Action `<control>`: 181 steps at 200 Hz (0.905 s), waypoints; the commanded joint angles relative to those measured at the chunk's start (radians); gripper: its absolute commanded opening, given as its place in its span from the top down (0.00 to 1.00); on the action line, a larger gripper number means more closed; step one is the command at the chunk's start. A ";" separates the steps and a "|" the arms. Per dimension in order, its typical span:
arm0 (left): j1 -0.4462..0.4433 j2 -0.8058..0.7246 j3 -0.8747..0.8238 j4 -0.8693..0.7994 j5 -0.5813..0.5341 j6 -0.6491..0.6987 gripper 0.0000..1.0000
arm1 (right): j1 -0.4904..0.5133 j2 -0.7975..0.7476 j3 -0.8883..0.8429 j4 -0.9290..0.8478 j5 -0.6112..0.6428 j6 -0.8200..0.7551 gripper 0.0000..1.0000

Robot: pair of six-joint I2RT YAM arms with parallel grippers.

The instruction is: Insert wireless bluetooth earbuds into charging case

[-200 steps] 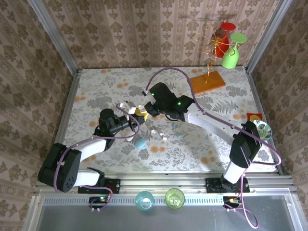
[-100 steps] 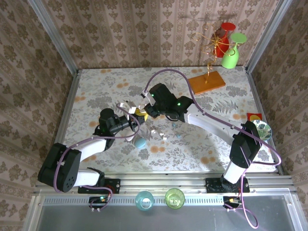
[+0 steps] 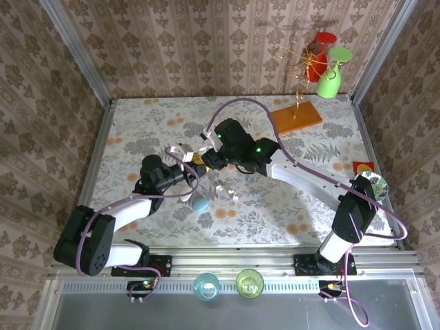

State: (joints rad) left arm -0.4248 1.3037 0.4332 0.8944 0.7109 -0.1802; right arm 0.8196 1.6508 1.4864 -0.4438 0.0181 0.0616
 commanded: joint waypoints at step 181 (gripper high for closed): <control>0.021 0.086 -0.021 0.383 0.091 0.146 1.00 | -0.259 -0.134 -0.291 -0.014 -0.224 0.342 0.30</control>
State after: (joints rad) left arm -0.4160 1.4052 0.4088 1.2251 0.7830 -0.0223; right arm 0.5625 1.4254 1.1599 -0.2817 -0.2394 0.4042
